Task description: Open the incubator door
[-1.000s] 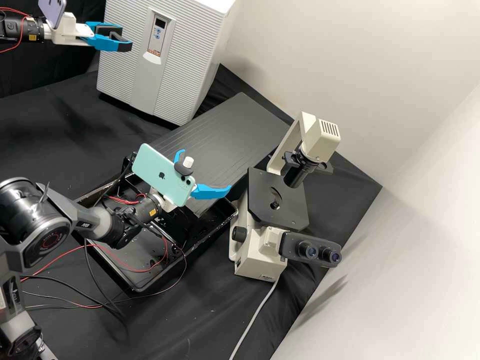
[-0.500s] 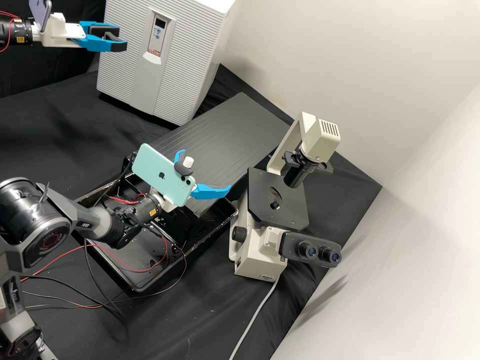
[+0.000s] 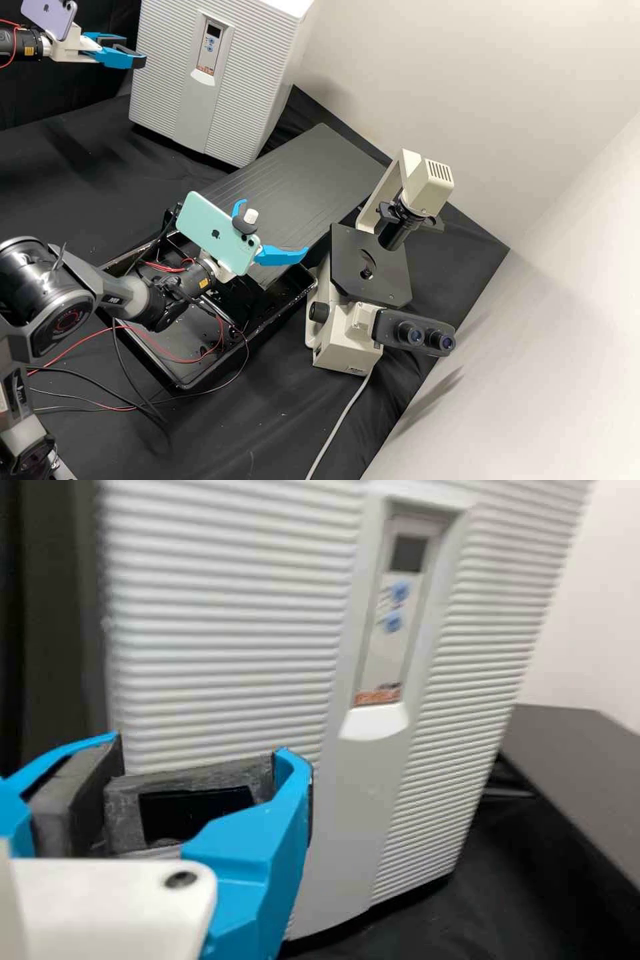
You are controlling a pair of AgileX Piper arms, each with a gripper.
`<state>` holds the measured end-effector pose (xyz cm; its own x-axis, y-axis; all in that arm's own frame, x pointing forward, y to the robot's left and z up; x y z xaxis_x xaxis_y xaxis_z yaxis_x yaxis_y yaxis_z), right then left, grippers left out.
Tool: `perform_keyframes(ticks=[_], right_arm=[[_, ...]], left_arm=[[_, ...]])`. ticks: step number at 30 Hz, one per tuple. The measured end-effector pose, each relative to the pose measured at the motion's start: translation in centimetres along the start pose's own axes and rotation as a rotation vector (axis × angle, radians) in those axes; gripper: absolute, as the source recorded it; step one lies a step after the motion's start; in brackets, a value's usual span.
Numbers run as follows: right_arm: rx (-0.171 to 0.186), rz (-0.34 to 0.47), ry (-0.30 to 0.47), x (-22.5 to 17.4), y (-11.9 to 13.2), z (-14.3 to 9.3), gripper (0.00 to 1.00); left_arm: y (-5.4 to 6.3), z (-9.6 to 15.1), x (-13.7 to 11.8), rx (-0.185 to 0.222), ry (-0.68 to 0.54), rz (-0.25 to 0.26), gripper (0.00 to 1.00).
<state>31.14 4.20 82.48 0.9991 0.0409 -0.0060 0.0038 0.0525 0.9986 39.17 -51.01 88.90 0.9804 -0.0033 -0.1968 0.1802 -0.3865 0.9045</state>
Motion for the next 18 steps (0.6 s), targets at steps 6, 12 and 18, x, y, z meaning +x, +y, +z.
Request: perform_keyframes(ticks=[6, 12, 18], right_arm=[[0.000, 0.000, 0.000, 0.0, 0.0, 0.0, 1.00], [0.000, 0.000, 0.000, 0.0, 0.0, 0.0, 1.00], [0.000, 0.000, 0.000, 0.0, 0.0, 0.0, 1.00]], left_arm=[[1.1, 0.1, 0.4, 0.006, -0.004, 0.032, 1.00], [2.9, 0.2, 0.6, 0.018, -0.013, 0.083, 1.00], [4.3, 0.3, 0.9, 0.037, -0.023, 0.114, 1.00]])
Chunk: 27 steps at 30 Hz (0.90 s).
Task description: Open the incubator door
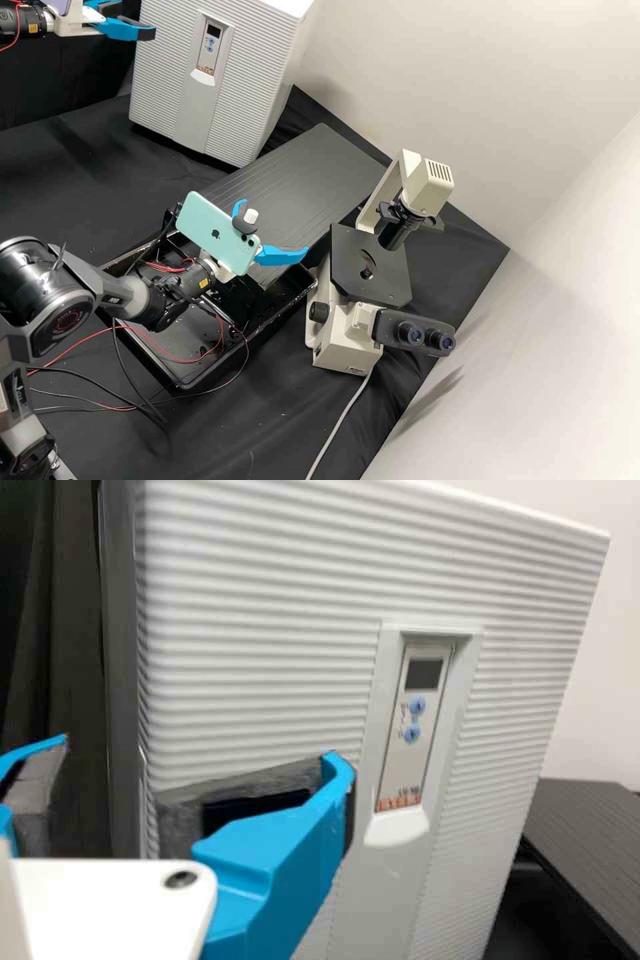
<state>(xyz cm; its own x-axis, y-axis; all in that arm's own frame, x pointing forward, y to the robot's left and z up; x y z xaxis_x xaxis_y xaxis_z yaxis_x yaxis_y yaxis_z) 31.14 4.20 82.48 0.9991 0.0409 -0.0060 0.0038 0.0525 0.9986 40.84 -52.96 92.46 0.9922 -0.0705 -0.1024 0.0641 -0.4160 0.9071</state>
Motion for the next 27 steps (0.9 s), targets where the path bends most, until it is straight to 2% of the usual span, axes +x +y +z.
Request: perform_keyframes(ticks=[2, 8, 14, 22, 27], right_arm=[[0.000, 0.000, 0.000, 0.0, 0.0, 0.0, 1.00], [0.000, 0.000, 0.000, 0.0, 0.0, 0.0, 1.00], [0.000, 0.000, 0.000, 0.0, 0.0, 0.0, 1.00], [0.000, 0.000, 0.000, 0.0, 0.0, 0.0, 1.00], [0.000, 0.000, 0.000, 0.0, 0.0, 0.0, 1.00]], left_arm=[[-0.1, -0.1, 0.3, 0.008, -0.006, -0.010, 1.00], [-1.0, -0.4, 1.4, -0.002, -0.020, -0.056, 1.00], [-1.0, -0.1, 2.0, -0.050, -0.034, -0.059, 1.00], [-0.7, 0.7, 2.3, -0.028, -0.059, -0.057, 1.00], [-0.5, 0.9, 2.4, -0.051, -0.064, -0.055, 1.00]])
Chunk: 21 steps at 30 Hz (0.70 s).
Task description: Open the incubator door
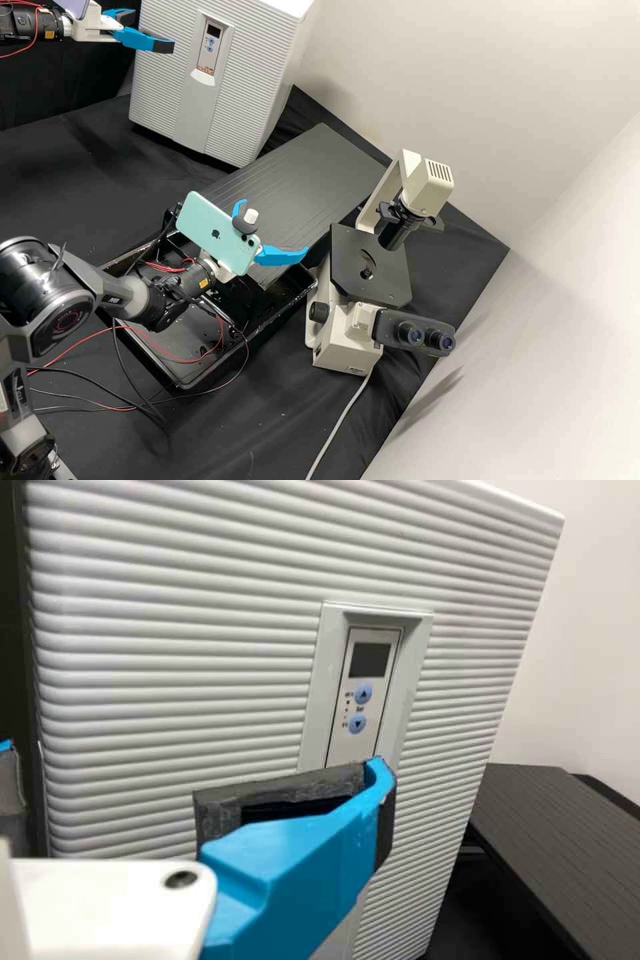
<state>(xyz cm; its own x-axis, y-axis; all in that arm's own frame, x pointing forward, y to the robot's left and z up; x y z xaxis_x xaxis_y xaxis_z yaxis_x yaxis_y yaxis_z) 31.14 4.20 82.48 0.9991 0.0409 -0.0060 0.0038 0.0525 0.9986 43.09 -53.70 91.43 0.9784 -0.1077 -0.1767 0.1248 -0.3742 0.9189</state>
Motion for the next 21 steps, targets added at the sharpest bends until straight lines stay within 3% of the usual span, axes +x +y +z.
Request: perform_keyframes(ticks=[21], right_arm=[[0.000, 0.000, 0.000, 0.0, 0.0, 0.0, 1.00]], left_arm=[[-1.0, -0.6, 1.0, -0.014, 0.002, -0.037, 1.00]])
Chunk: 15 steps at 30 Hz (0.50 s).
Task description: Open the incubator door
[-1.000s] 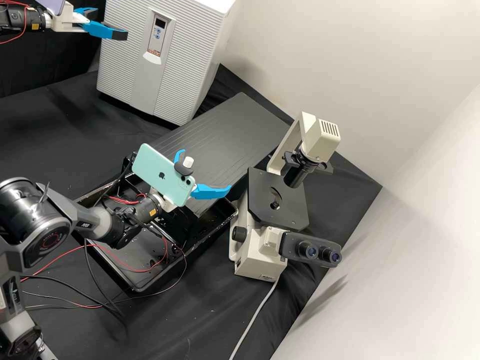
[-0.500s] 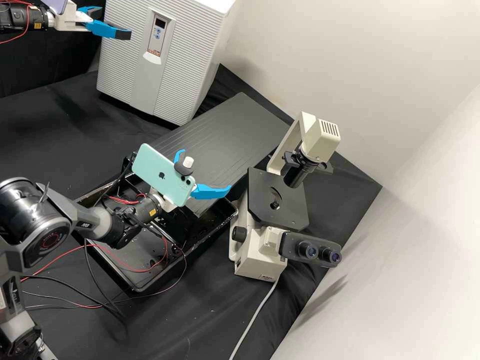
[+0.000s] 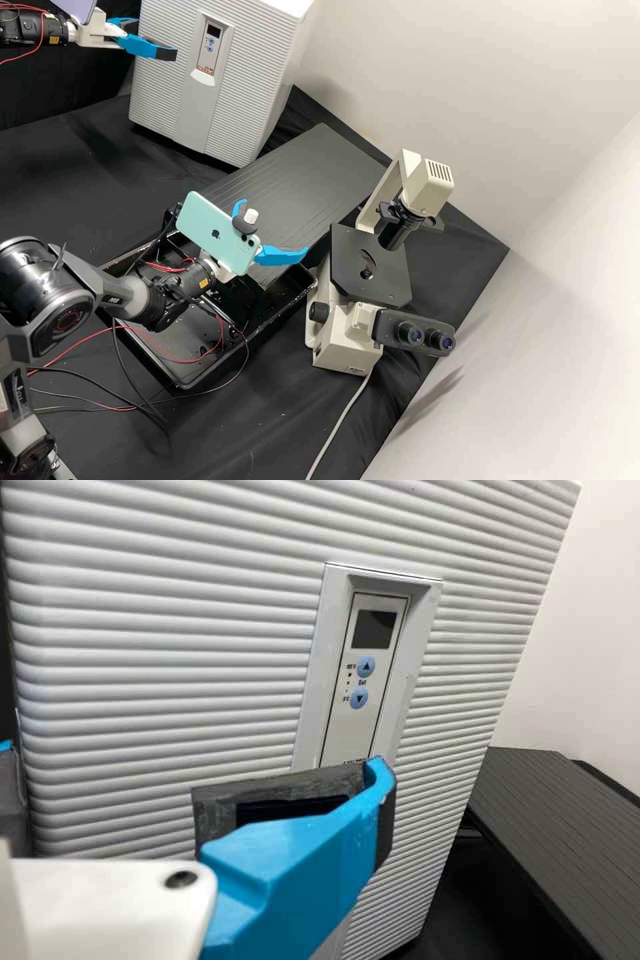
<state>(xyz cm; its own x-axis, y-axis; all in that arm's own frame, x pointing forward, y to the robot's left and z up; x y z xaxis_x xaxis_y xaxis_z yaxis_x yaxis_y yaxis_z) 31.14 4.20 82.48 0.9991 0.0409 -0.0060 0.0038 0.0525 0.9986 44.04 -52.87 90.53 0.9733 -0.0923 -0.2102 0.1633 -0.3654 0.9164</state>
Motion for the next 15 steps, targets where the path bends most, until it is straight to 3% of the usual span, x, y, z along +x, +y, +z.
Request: perform_keyframes(ticks=[2, 3, 15], right_arm=[[0.000, 0.000, 0.000, 0.00, 0.00, 0.00, 1.00], [0.000, 0.000, 0.000, 0.00, 0.00, 0.00, 1.00], [0.000, 0.000, 0.000, 0.00, 0.00, 0.00, 1.00]], left_arm=[[-0.01, 0.00, 0.00, 0.002, 0.000, -0.001, 1.00], [-0.01, 0.00, 0.00, 0.002, 0.000, -0.001, 0.00], [0.09, -0.03, 0.00, 0.006, 0.003, 0.010, 0.00]])
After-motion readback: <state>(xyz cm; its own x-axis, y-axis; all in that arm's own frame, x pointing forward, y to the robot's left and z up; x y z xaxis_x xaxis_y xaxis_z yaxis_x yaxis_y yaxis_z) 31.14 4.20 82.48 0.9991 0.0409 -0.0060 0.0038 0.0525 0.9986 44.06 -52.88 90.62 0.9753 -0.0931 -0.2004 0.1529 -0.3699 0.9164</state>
